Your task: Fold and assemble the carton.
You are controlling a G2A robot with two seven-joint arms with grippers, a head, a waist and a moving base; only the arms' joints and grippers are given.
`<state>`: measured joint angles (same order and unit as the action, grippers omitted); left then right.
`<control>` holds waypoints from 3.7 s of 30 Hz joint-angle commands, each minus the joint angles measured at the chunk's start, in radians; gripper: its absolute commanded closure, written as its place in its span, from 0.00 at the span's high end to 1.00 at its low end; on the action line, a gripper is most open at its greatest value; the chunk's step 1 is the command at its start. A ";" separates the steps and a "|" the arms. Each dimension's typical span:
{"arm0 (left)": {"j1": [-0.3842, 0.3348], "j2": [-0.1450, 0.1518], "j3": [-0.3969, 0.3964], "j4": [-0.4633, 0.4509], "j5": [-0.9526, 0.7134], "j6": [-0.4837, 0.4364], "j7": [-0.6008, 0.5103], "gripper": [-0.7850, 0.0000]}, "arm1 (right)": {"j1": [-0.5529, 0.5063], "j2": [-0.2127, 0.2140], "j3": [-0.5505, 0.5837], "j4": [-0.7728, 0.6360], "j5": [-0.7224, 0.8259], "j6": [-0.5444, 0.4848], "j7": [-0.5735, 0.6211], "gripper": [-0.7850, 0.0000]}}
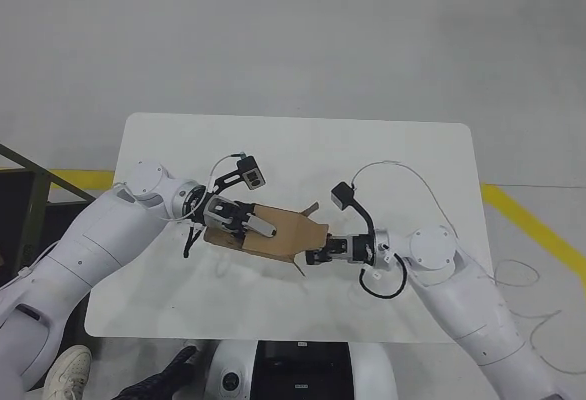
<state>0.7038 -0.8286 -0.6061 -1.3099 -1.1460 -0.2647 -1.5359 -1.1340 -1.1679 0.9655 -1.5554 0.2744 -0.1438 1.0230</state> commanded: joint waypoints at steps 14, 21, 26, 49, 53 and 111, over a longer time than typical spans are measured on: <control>0.000 0.000 0.000 0.000 0.000 0.000 0.000 0.00 | 0.000 0.004 0.025 0.016 0.023 -0.024 -0.010 1.00; 0.000 0.000 0.000 0.000 0.000 0.000 0.000 0.00 | -0.053 0.026 0.124 0.015 0.080 -0.110 0.020 1.00; 0.000 0.000 0.000 0.000 0.000 0.000 0.000 0.00 | -0.073 0.034 0.201 0.037 0.196 -0.225 0.026 1.00; 0.000 0.000 0.000 0.000 0.000 0.000 0.000 0.00 | 0.174 -0.032 0.064 0.257 0.558 -0.373 0.266 1.00; 0.000 0.000 0.000 0.000 0.000 0.000 0.000 0.00 | 0.164 -0.031 0.072 0.257 0.574 -0.358 0.295 1.00; 0.000 0.000 0.000 0.000 0.000 0.000 0.000 0.00 | 0.059 -0.039 0.092 0.055 0.563 -0.293 0.360 1.00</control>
<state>0.7038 -0.8286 -0.6061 -1.3099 -1.1460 -0.2647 -1.5359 -1.0750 -1.2053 1.0620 -1.4985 0.8333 -0.4358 1.3843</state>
